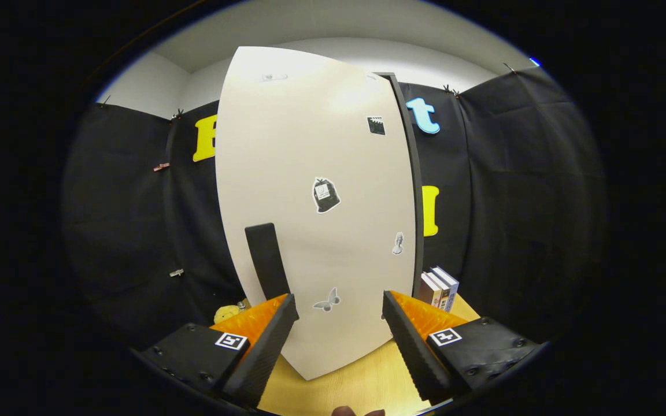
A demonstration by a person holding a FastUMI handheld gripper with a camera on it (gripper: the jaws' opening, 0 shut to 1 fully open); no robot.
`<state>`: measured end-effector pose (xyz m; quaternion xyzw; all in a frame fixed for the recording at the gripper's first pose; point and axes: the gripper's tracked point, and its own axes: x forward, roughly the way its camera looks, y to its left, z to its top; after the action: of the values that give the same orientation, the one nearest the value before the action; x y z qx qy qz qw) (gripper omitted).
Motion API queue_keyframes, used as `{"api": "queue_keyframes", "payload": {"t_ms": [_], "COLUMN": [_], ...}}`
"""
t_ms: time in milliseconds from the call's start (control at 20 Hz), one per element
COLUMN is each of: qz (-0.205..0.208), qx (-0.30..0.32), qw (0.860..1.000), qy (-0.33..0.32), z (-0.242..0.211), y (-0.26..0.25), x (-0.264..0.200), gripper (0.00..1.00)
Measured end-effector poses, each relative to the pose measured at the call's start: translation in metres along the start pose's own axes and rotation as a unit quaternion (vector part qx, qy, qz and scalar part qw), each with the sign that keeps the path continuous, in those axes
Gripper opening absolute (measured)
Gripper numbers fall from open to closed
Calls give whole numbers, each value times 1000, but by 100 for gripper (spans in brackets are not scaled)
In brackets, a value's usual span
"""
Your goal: Open the shoe cabinet door, grab the shoes and put them into the shoe cabinet, then close the shoe cabinet door.
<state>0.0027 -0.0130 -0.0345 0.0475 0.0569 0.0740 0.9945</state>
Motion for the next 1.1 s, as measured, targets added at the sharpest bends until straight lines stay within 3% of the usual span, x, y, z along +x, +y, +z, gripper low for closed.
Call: {"api": "queue_keyframes", "payload": {"t_ms": [400,1100], "qz": [-27,-29], "qx": [-10,-14], "qw": [999,999], "qy": [-32,-38], "z": [29,36], "y": [-6,-5], "x": [-1,-1], "gripper": [98,98]}}
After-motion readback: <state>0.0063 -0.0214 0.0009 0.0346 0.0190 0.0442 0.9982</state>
